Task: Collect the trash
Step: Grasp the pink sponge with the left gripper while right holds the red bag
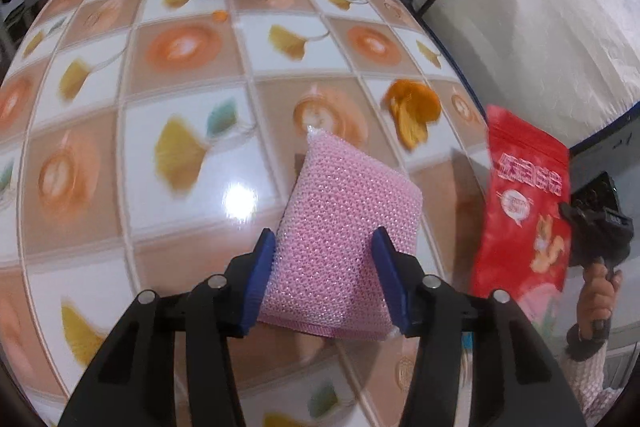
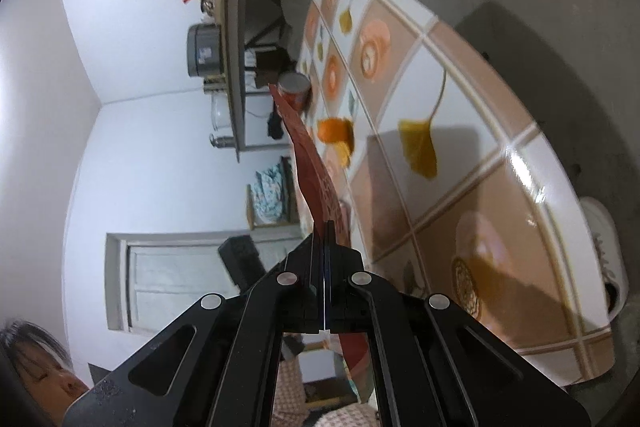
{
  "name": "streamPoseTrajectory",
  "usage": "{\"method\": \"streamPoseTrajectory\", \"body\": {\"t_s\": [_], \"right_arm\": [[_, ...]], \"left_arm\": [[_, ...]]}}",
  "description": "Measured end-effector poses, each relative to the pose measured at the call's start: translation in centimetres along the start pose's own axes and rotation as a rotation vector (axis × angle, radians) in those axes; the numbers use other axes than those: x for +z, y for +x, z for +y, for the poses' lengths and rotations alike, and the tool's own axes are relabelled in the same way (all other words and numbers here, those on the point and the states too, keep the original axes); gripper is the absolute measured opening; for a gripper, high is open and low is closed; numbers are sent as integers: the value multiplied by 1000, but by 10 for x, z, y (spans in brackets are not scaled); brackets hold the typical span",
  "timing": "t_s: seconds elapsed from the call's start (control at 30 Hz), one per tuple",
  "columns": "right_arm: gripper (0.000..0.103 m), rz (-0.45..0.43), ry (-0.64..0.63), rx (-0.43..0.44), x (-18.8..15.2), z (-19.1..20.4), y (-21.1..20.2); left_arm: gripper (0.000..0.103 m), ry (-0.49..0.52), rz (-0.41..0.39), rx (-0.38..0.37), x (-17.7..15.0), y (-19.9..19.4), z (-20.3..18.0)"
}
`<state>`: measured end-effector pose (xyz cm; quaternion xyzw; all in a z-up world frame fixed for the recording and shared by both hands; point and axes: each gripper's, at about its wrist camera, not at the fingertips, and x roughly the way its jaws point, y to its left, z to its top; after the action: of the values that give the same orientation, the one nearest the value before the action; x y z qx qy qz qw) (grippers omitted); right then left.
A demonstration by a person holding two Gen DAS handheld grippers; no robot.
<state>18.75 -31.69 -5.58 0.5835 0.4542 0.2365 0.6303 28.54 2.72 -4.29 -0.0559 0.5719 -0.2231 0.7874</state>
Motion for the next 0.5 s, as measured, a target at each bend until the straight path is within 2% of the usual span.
{"method": "streamPoseTrajectory", "body": {"t_s": [0.13,0.2,0.3,0.43,0.5], "right_arm": [[0,36,-29,-47,-5,2,14],[0,50,-44,-75,-5,3,22],[0,59,-57,-99,-7,5,29],[0,53,-81,-122,-12,10,32],[0,49,-83,-126,-13,11,32]], "left_arm": [[52,-44,-47,67,-37,-20,4],[64,-50,-68,86,-47,-26,4],[78,-43,-107,69,-54,-33,1],[89,18,-106,44,-51,-30,-18],[92,87,-83,80,-50,-22,-31]]}}
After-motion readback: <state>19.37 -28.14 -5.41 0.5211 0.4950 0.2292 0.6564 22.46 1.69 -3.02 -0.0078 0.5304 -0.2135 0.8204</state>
